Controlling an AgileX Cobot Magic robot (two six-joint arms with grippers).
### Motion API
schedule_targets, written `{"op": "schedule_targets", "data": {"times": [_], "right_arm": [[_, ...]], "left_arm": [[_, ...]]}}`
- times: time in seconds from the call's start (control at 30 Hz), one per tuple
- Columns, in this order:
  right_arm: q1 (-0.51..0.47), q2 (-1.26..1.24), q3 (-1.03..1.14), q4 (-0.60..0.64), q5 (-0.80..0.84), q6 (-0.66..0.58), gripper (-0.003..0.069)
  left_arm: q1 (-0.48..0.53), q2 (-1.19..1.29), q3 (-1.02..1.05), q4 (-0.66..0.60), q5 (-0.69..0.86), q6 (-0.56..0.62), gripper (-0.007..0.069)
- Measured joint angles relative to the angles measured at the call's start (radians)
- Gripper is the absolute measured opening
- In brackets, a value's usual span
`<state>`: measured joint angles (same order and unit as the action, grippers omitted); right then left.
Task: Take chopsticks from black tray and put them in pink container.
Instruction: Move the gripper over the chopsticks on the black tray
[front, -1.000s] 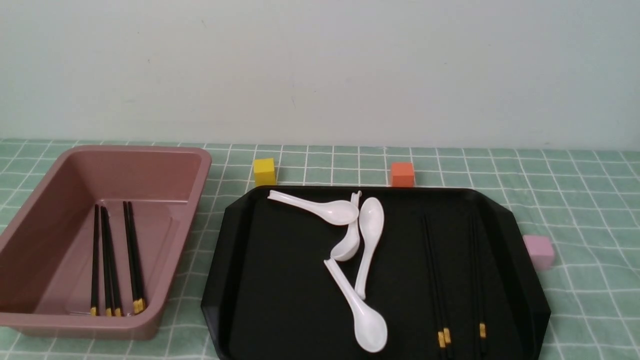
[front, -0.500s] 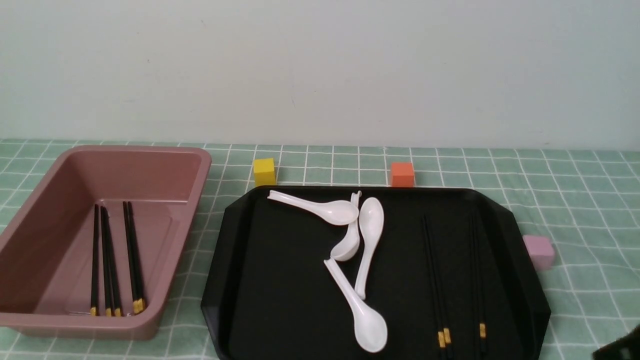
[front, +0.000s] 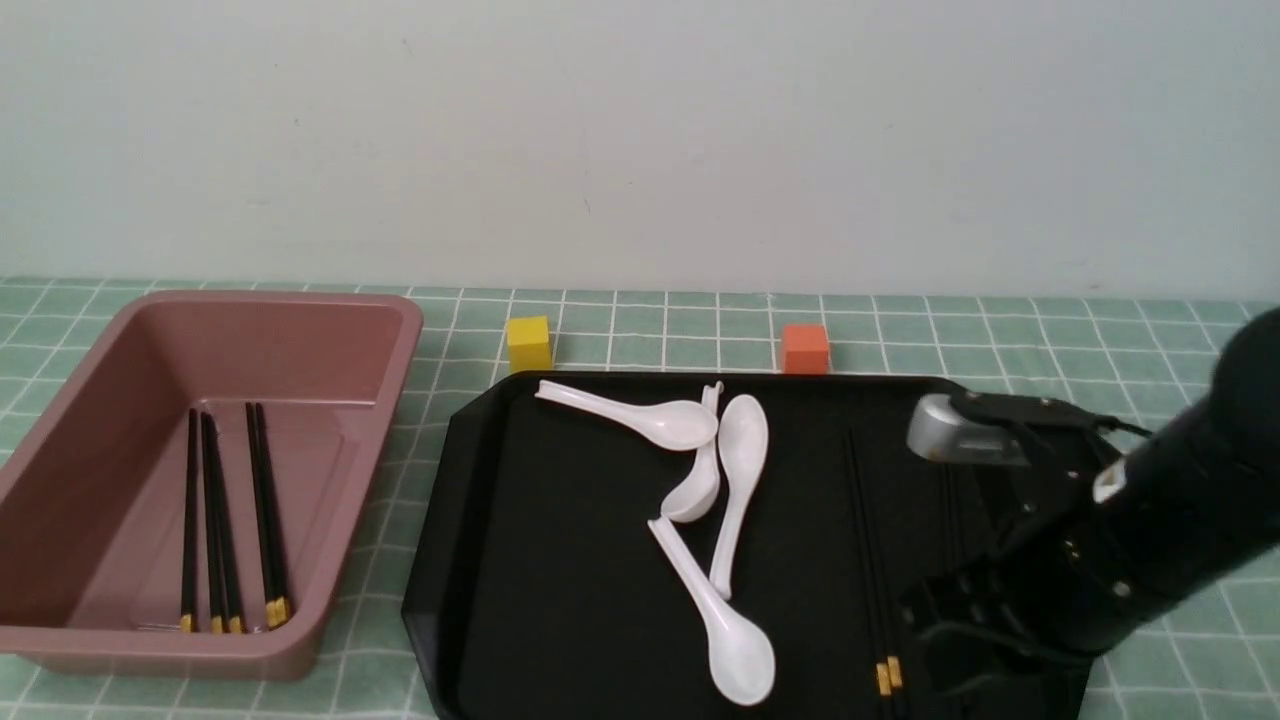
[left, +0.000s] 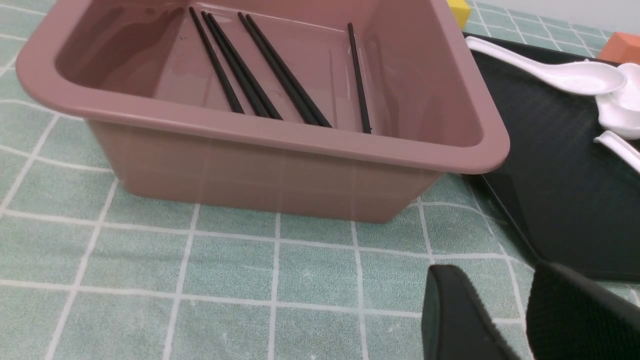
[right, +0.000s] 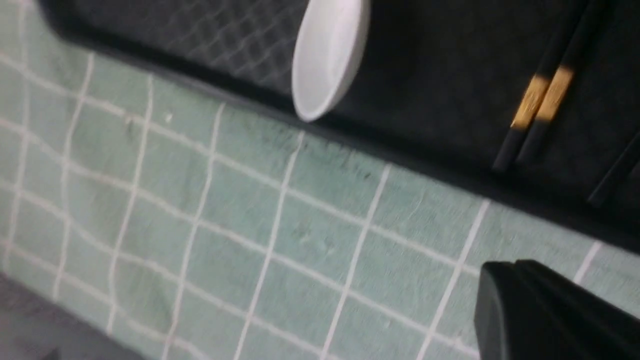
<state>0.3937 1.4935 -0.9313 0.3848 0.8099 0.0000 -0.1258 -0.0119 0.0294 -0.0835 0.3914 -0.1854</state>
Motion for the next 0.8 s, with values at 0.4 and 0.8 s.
{"op": "schedule_targets", "data": {"times": [0.4,0.8], "right_arm": [[0.107,0.295,-0.237,-0.349,-0.001,0.411,0.0243],[0.107,0.441,-0.259,-0.372,-0.010,0.416,0.0327]], "left_arm": [[0.000,0.000,0.000,0.000,0.000,0.000,0.0238],[0.000,0.000,0.000,0.000,0.000,0.000,0.0238]]}}
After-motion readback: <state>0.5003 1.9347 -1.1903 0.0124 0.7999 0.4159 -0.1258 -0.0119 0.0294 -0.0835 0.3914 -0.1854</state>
